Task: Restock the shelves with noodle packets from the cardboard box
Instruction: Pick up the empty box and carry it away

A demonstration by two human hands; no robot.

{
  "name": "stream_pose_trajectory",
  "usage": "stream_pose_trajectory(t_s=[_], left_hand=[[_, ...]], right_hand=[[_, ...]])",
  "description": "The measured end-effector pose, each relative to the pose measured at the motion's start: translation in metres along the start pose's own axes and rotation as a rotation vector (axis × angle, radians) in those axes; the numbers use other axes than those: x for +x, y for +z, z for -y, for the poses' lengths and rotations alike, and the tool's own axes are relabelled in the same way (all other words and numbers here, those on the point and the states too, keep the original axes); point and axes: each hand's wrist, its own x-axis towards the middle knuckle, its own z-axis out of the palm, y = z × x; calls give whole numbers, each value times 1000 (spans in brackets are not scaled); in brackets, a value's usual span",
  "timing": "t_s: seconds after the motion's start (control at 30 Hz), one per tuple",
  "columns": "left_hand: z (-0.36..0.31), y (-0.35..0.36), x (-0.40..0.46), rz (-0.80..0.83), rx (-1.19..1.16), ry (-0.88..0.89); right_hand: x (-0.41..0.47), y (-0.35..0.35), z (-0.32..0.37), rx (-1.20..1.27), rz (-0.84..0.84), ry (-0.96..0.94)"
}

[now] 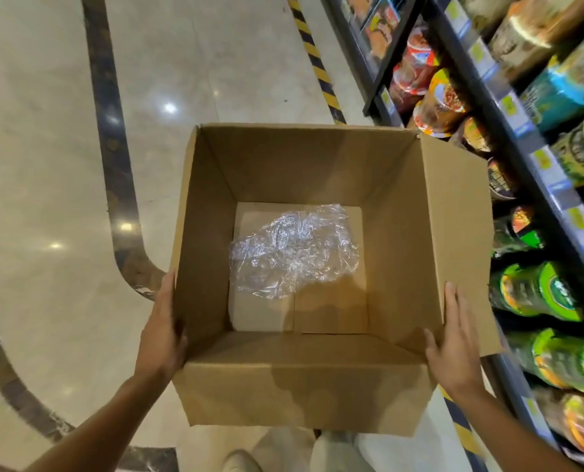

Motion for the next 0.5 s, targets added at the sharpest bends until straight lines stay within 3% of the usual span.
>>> stream_pose_trajectory(t_s=[0.2,0.5], left_hand=[[-1,11,-3,-27,-106,-68],[1,-22,-35,-122,-162,-13]], right_hand=[[-4,3,6,126,17,-30],[-19,-28,43,287,59,-5]])
